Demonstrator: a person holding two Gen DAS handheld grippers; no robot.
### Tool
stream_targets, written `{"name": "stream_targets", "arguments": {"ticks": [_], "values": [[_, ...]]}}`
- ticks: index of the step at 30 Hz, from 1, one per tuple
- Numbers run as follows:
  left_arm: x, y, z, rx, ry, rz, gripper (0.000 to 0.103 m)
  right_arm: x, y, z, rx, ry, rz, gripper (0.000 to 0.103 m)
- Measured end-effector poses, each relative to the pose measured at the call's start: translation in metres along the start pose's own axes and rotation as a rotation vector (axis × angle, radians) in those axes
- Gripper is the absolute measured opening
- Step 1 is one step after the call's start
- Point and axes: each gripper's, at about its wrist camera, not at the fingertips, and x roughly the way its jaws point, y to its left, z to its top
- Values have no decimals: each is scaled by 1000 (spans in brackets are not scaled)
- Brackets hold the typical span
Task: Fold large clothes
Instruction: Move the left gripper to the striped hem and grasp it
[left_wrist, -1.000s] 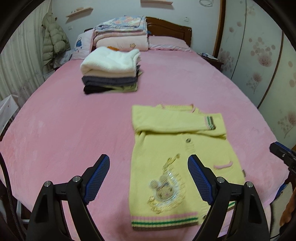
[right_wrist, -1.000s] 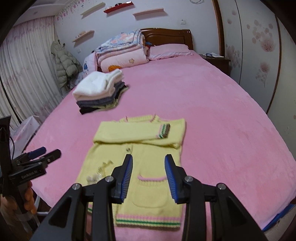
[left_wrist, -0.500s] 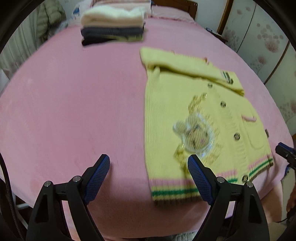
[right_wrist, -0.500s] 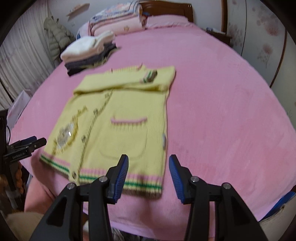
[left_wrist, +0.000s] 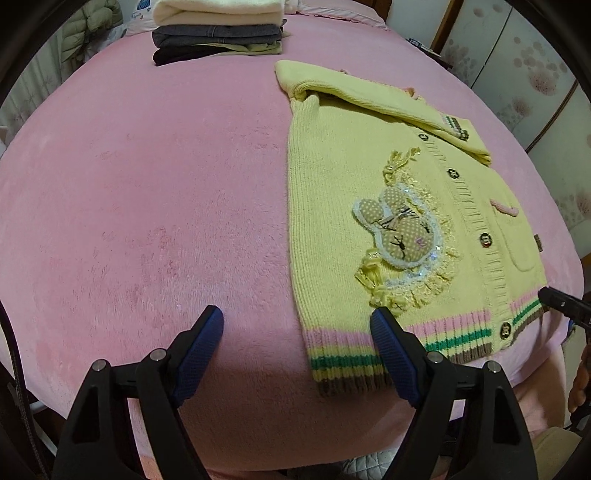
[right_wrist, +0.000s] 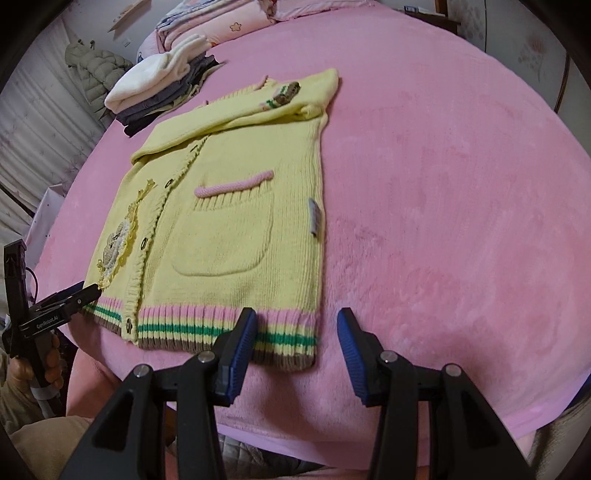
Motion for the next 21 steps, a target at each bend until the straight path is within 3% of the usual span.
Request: {"name": "stream_targets", "arguments": {"ticks": [5, 9, 11, 12, 13, 21], "values": [[-3, 0, -7, 12, 2, -36, 77, 3, -1, -6, -3, 25, 42, 46], [-1, -3, -7, 16, 27, -86, 50, 8, -1, -7, 14, 33, 76, 41], [1, -6, -6, 20, 43, -118, 32, 10, 1, -6, 9, 38, 93, 26], [3, -9, -6, 23, 54, -141, 18, 11, 3, -6, 0, 41, 103, 20], [5, -13, -7, 25, 62, -147, 14, 12, 5, -6, -10, 43, 110, 16], [-6, -27, 7, 30, 75, -132, 9, -7, 32, -2, -112, -23, 104, 13]]}}
